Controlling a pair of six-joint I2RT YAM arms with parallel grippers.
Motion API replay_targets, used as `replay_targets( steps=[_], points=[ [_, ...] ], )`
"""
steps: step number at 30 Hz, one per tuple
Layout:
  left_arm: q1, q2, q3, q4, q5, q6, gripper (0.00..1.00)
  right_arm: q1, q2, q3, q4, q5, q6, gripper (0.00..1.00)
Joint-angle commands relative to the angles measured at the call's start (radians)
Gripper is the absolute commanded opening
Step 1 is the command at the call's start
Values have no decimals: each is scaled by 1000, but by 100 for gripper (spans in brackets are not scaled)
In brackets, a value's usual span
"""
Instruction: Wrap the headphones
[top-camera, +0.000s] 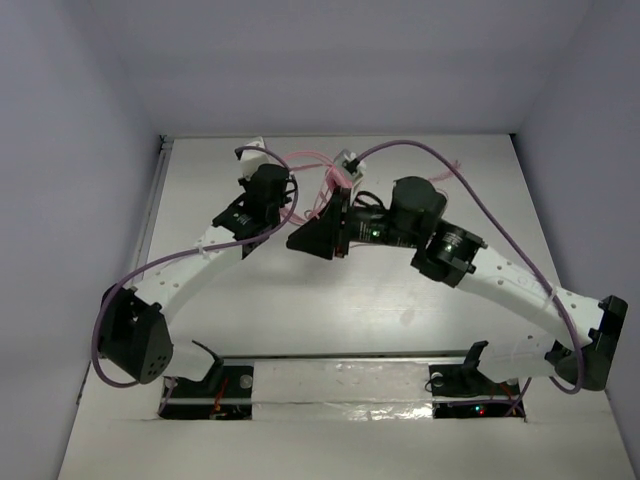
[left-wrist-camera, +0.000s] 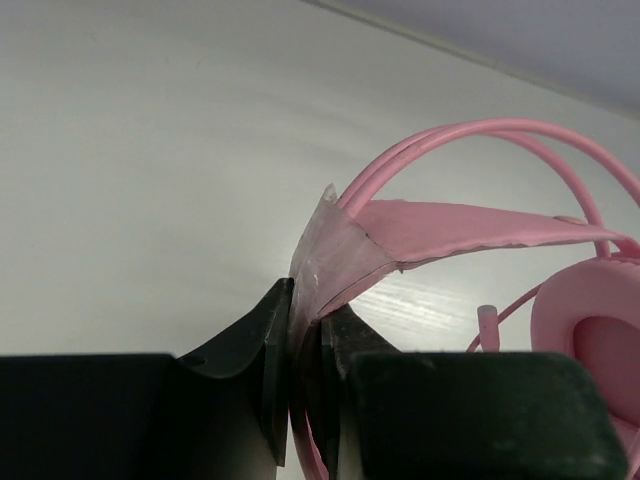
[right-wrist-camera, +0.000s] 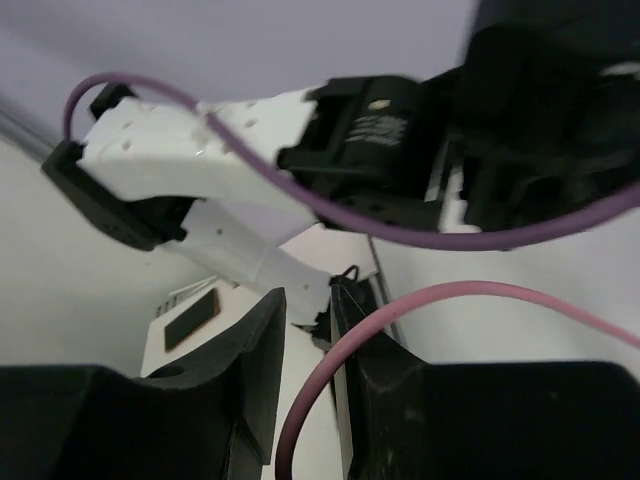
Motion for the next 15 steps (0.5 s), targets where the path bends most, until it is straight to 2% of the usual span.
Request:
replay_targets(
  steps=[1, 6, 10, 13, 15],
  points=[
    [0, -119, -18, 119, 16, 25, 0, -73, 6, 53, -162, 41, -61, 30],
    [0, -171, -44, 80, 88, 93, 0, -216, 6, 59, -229, 27, -89, 30],
    [0, -203, -36, 43, 180, 122, 0, -272, 6, 41, -226, 88, -103, 27],
    [0, -223, -31, -6, 219, 136, 0, -311, -20, -6, -157, 94, -70, 23],
    [0, -228, -24, -33, 233, 158, 0, -311, -24, -9, -188, 160, -96, 23]
  ],
)
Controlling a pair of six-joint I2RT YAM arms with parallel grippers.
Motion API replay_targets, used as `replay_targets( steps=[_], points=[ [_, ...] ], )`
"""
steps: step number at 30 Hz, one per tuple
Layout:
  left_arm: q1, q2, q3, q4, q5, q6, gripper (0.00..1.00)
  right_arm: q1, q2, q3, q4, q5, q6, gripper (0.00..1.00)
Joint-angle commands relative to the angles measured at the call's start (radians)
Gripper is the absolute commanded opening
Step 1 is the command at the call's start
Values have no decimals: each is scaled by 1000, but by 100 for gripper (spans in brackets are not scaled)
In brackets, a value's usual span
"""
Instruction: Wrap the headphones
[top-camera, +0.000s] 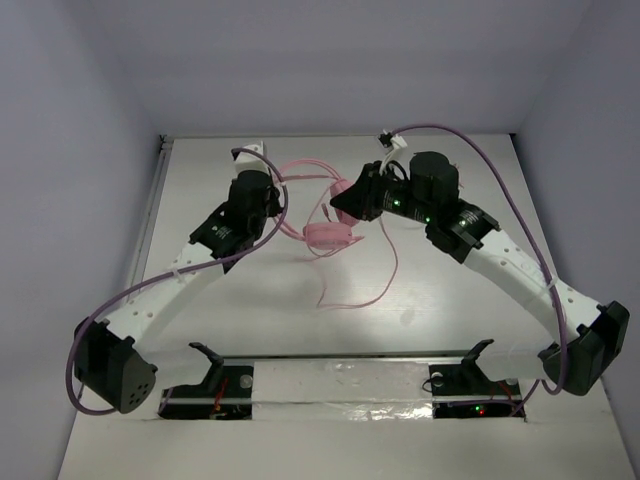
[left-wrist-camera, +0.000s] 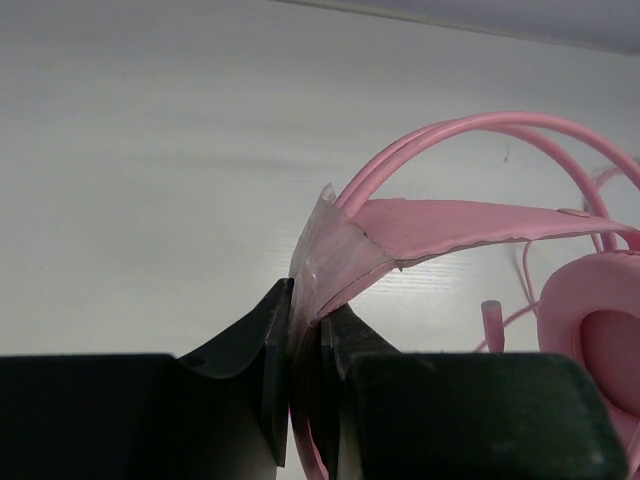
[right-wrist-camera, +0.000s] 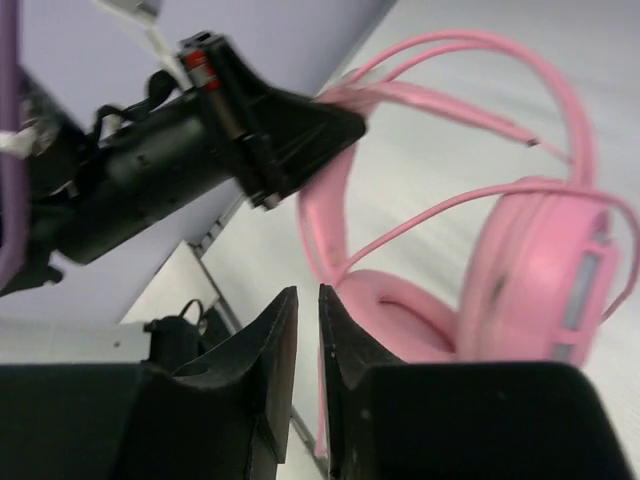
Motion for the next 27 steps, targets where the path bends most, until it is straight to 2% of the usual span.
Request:
replay_targets(
  steps=[1, 5, 7, 9, 10, 13, 17, 19, 21, 23, 25, 26, 27],
  points=[
    [-1, -51, 46, 13, 77, 16, 0, -11, -40, -5, 4, 100, -34, 20],
    [-1, -63, 64, -48, 133, 54, 0, -49, -58, -4, -14, 158, -70, 10],
    [-1, -63, 72, -71, 134, 57, 0, -49, -58, 7, -37, 160, -74, 10],
    [-1, -69, 93, -68, 122, 50, 0, -49, -75, -39, -21, 64, -88, 18],
    [-1, -64, 113, -70, 121, 38, 0, -49, -105, -94, 21, 56, -90, 29],
    [-1, -34, 234, -110, 111, 10, 0, -49, -245, -250, 92, 173, -73, 47],
    [19, -5, 394, -159, 184, -16, 0, -49, -336, -362, 99, 238, -31, 52],
    [32, 20, 446, -194, 216, -22, 0, -49, -374, -398, 110, 282, -18, 51],
    [44, 25, 483, -222, 255, -29, 0, -49, -405, -442, 134, 295, 2, 38],
    [87, 32, 498, -234, 313, -39, 0, -49, -435, -473, 159, 289, 24, 16],
    [111, 31, 503, -228, 362, -64, 0, -49, -446, -534, 251, 229, 36, 13],
    [122, 29, 503, -219, 403, -73, 0, -49, -443, -553, 279, 218, 56, 16],
    [136, 29, 509, -214, 420, -82, 0, -49, -437, -589, 350, 172, 64, 23]
  ],
)
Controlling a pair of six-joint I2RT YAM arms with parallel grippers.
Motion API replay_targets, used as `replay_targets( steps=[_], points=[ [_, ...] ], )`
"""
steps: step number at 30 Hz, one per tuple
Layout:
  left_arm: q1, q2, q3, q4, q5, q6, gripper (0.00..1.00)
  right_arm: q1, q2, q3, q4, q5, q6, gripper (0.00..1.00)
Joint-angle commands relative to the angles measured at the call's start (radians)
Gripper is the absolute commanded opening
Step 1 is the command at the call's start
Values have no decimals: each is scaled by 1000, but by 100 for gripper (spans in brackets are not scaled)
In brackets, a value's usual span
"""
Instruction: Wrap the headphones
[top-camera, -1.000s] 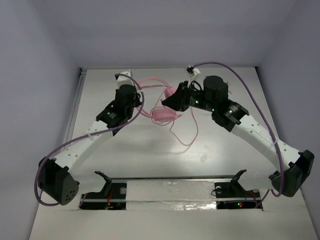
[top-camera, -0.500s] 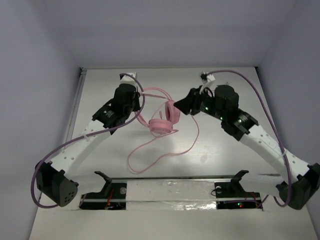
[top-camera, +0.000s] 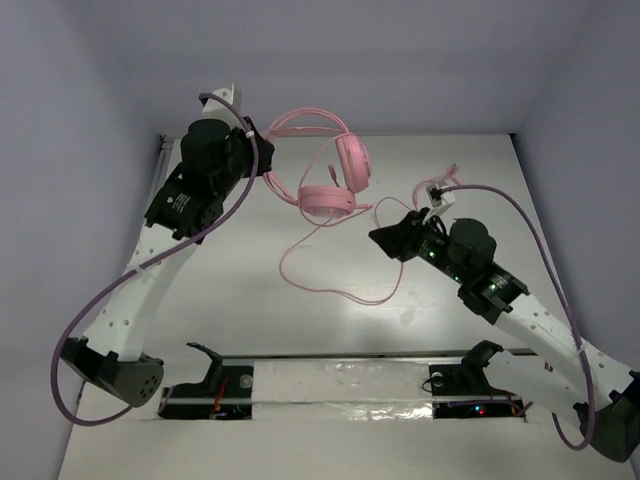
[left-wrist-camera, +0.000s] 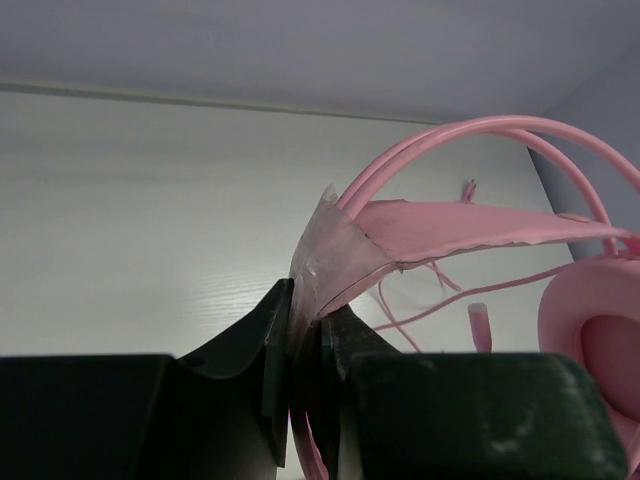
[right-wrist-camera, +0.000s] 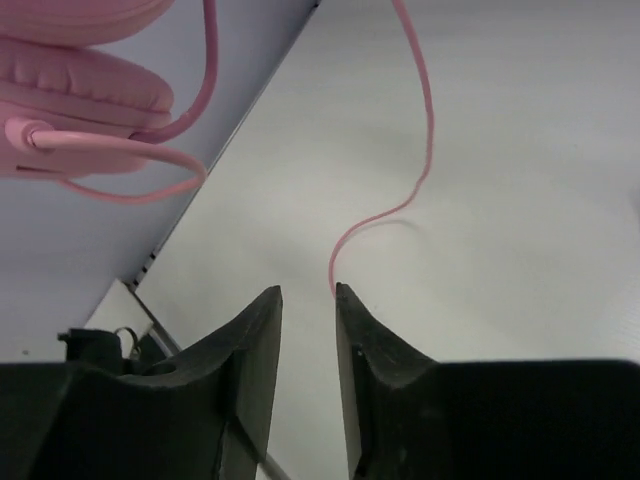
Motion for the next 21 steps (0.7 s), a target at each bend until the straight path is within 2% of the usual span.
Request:
replay_targets(
  steps=[1, 2, 5, 10, 14, 19, 21],
  points=[
    [30, 0, 54, 48, 141, -90, 0, -3, 9, -70, 229, -82, 47, 38],
    [30, 1, 63, 49, 159, -96, 0, -3, 53, -81, 264, -92, 66, 58],
    [30, 20, 102, 55, 207, -124, 0, -3, 136, -89, 409, -140, 98, 78],
    [39, 50, 157, 61, 262, -157, 0, 7, 349, -41, 551, -77, 83, 80],
    [48, 58, 191, 68, 302, -180, 0, 7, 418, -27, 614, 84, 63, 79],
    [57, 72, 223, 57, 334, -194, 0, 7, 500, -13, 696, 118, 61, 78],
    [57, 69, 214, 69, 370, -205, 0, 7, 546, 2, 740, 78, 57, 77]
  ],
)
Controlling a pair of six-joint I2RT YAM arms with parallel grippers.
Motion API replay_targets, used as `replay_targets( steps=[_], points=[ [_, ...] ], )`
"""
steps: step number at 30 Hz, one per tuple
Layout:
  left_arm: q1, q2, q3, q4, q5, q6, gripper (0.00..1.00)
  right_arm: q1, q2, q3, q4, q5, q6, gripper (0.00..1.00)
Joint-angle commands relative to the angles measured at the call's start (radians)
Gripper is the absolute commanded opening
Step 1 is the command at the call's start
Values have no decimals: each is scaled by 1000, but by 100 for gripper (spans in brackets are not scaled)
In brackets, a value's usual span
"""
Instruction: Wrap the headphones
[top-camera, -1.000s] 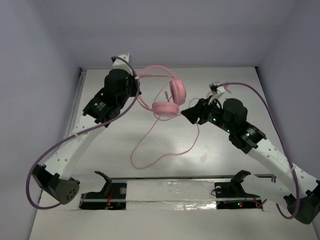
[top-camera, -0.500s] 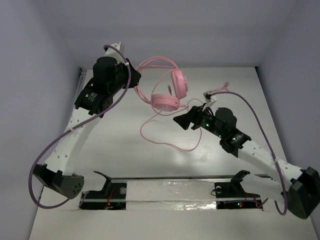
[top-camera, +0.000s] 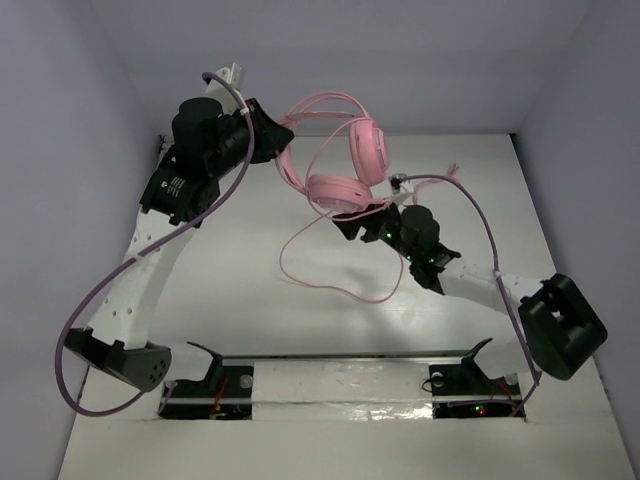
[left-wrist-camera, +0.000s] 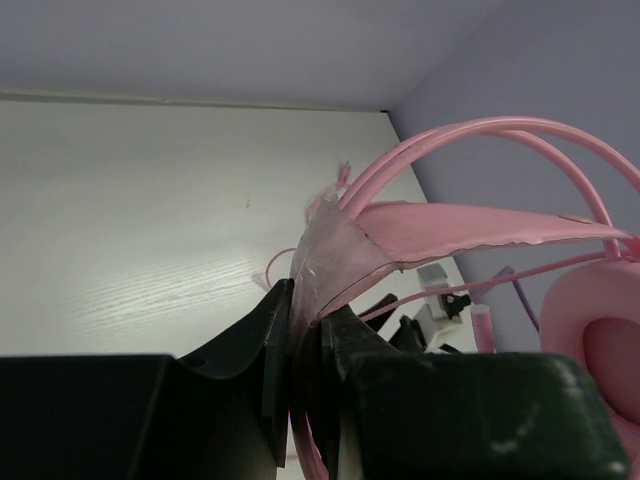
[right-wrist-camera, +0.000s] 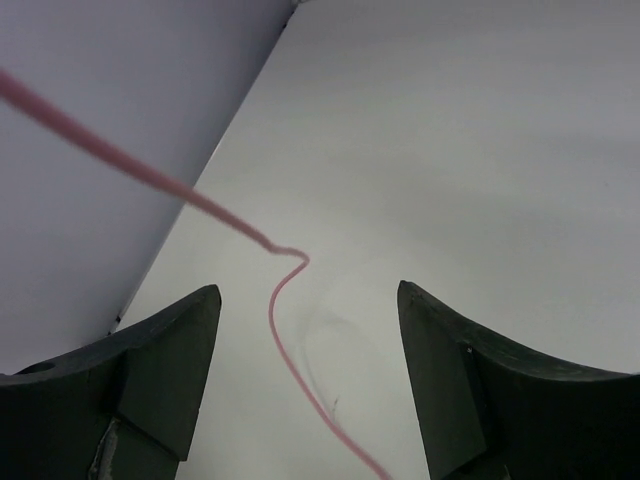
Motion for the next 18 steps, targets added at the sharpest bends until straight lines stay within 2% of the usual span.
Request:
replay_targets(
  steps=[1, 8, 11, 13, 14, 18],
  points=[
    [16, -18, 46, 109, 88, -90, 0, 5, 54, 64, 170, -9, -20, 77],
    [25, -9, 39, 114, 128, -109, 0, 5, 203, 130, 330, -141, 10, 74],
    [26, -19, 18, 152, 161, -127, 0, 5, 255, 153, 356, -126, 25, 70],
    [35, -25, -2, 176, 181, -164, 0, 5, 315, 153, 439, -140, 49, 69],
    [35, -27, -7, 201, 200, -178, 0, 5, 335, 155, 466, -148, 62, 65],
    [35, -28, -27, 241, 240, -233, 0, 23, 413, 205, 549, -194, 108, 65]
  ],
)
